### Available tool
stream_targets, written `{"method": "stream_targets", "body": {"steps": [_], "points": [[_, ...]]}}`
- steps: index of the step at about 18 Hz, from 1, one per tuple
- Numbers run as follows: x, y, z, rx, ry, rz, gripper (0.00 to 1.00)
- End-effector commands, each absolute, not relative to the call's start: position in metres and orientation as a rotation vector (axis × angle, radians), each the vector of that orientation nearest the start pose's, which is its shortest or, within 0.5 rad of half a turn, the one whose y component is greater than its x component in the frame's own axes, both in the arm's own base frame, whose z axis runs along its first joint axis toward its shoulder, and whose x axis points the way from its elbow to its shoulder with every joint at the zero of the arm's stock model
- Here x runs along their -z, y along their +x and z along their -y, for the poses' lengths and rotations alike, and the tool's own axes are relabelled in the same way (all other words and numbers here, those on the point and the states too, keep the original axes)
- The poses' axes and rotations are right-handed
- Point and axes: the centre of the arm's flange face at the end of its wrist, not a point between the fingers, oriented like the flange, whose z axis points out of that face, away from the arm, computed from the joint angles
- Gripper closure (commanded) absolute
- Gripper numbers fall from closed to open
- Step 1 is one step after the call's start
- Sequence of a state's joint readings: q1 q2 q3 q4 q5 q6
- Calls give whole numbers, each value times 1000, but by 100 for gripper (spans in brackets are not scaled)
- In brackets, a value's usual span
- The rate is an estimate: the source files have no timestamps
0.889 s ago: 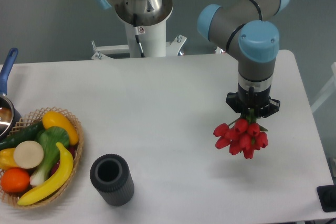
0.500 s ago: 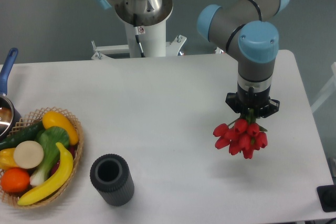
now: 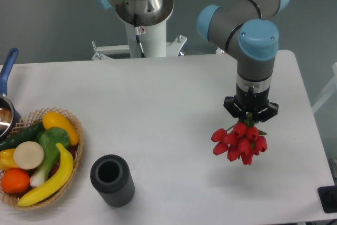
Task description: Insert the flowers into the vase
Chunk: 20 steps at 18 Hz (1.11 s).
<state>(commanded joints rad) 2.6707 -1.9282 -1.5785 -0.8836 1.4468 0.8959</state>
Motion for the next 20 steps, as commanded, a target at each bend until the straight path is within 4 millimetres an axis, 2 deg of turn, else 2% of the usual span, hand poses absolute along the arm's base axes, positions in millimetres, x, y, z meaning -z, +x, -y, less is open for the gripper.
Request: {"method": "stream_targets", "body": {"steps": [2,4,7,9,12,14,17,20], "points": [[-368,-503,-431,-257,-2747,316,100],[-389,-505,-448,-200,-2612,350,100],[-394,-507,-468,10,-2436,313,100],[-408,-508,-473,24,-2392,308,100],[-440,-496,-487,122,-2244,232,100],[-448,-487,-496,149,-2178,170,100],[-452,-459,-524,157,-2145,76,96],[-456,-436,-543,214,-2084,-12,96]]}}
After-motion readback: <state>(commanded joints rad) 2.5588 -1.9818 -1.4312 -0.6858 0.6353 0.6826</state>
